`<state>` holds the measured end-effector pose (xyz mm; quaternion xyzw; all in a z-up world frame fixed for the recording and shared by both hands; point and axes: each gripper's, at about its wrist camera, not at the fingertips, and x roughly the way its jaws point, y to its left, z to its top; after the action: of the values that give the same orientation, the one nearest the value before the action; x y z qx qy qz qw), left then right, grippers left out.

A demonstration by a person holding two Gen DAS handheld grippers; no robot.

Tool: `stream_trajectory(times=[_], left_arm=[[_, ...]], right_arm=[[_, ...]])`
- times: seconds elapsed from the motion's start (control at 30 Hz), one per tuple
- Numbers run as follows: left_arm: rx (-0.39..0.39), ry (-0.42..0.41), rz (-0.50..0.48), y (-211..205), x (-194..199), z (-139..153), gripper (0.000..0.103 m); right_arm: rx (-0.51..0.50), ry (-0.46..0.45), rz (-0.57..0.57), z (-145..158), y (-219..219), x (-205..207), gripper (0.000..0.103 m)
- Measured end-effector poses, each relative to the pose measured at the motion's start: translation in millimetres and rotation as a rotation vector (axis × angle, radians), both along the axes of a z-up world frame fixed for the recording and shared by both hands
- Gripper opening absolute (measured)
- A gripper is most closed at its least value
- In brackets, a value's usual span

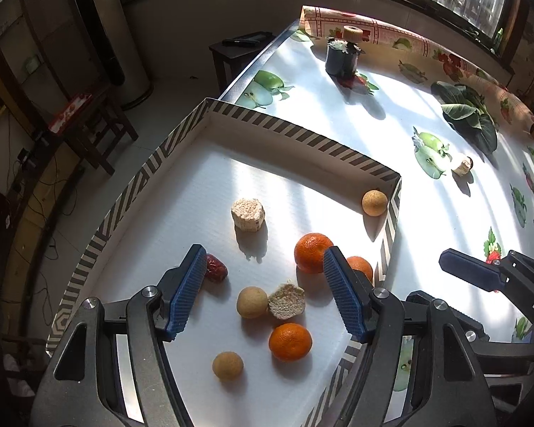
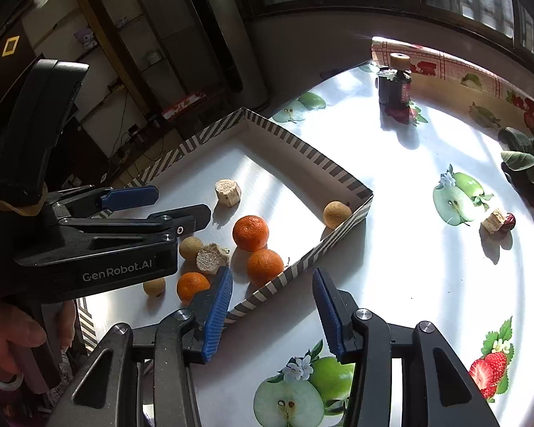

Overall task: Organize fruits
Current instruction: 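Withdraw both open tools from the box back over the table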

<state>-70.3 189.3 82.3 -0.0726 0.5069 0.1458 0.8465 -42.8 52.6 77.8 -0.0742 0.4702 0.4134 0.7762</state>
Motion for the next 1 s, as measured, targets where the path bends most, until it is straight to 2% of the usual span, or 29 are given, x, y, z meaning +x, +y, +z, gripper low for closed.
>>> stream_trajectory(times=[0.37,0.7,1.0], left_arm=[[-0.018,-0.01,-0.126,-59,38,4,0.069],[-0.049,0.007,-0.217,-110,74,-5,0.069],[-0.131,0.009,-0.317,-146,113,-19,0.069]], right_arm=[[-0.021,-0.006,-0.171,1,-67,29,0.046],[-0.041,0.022,-0.311,-12,-130,55,0.047],[-0.052,0.037,-0.386,-19,-169,80,0.047]])
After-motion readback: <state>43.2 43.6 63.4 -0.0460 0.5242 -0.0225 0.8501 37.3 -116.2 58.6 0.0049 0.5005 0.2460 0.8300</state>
